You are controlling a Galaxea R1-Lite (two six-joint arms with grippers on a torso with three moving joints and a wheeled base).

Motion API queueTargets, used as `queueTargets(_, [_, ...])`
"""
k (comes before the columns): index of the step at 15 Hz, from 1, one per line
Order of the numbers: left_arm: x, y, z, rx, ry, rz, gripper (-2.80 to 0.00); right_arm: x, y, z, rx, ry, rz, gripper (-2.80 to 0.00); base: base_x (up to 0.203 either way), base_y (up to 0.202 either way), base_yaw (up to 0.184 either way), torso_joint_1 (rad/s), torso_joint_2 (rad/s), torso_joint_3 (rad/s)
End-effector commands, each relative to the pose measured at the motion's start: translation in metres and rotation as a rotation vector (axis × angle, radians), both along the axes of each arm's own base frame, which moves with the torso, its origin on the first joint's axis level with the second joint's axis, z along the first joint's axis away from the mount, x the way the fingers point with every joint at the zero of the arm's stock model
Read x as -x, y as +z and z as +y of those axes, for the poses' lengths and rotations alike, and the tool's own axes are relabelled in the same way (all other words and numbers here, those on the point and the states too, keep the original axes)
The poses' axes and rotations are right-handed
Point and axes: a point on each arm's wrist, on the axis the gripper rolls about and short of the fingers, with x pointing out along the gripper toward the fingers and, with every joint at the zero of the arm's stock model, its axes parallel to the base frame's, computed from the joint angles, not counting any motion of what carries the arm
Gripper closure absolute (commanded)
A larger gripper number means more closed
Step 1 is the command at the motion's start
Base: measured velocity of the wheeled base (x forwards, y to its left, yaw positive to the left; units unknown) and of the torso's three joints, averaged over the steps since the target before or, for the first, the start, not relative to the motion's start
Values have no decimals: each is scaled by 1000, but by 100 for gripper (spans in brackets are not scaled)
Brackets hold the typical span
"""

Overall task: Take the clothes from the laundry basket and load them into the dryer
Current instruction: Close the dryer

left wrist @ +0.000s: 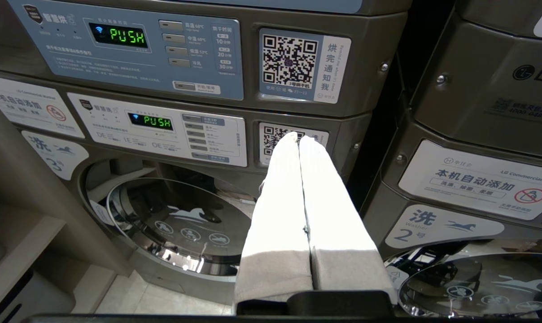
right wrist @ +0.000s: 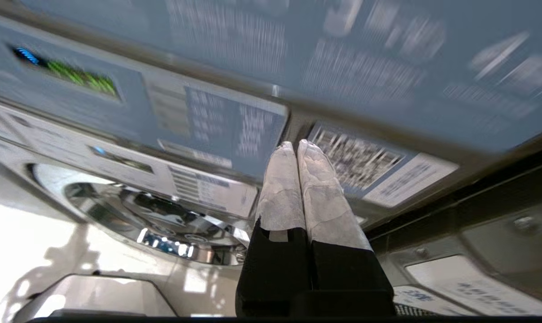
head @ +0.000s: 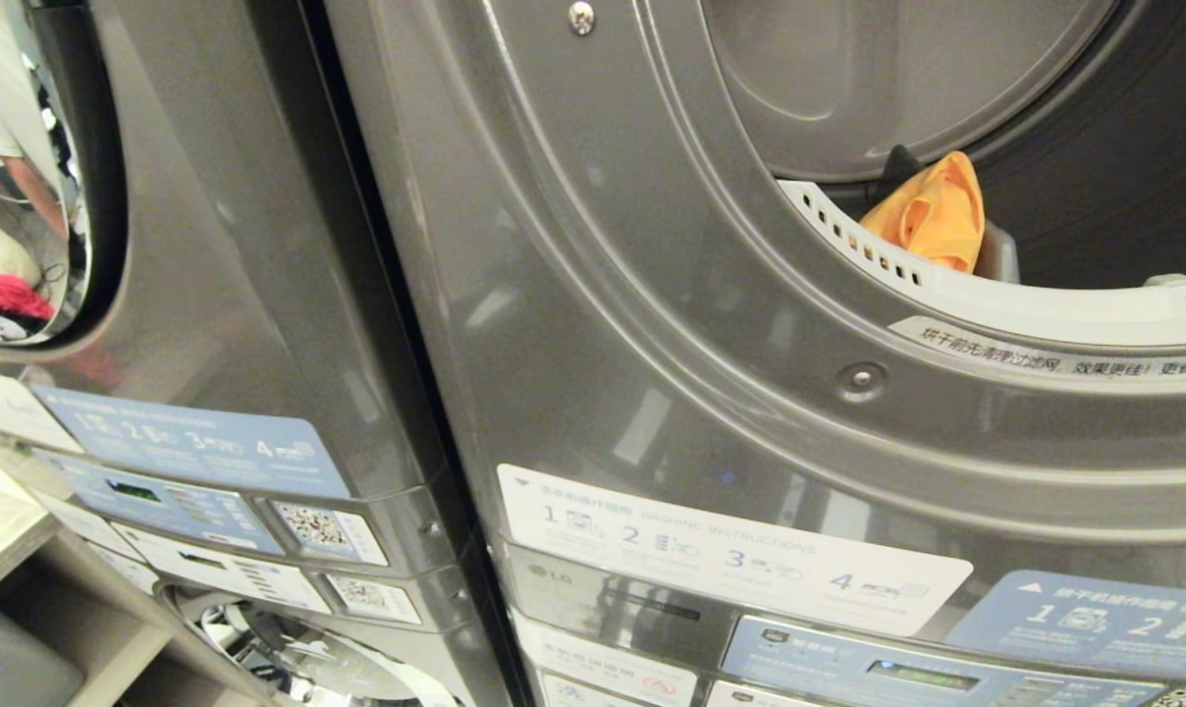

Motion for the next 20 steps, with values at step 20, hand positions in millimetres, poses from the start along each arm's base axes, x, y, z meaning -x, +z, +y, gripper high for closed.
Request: queueTargets(20, [0, 0, 0, 0, 0, 1, 0, 19, -43, 0, -129, 5, -246, 0, 0, 0, 0, 0, 0, 0])
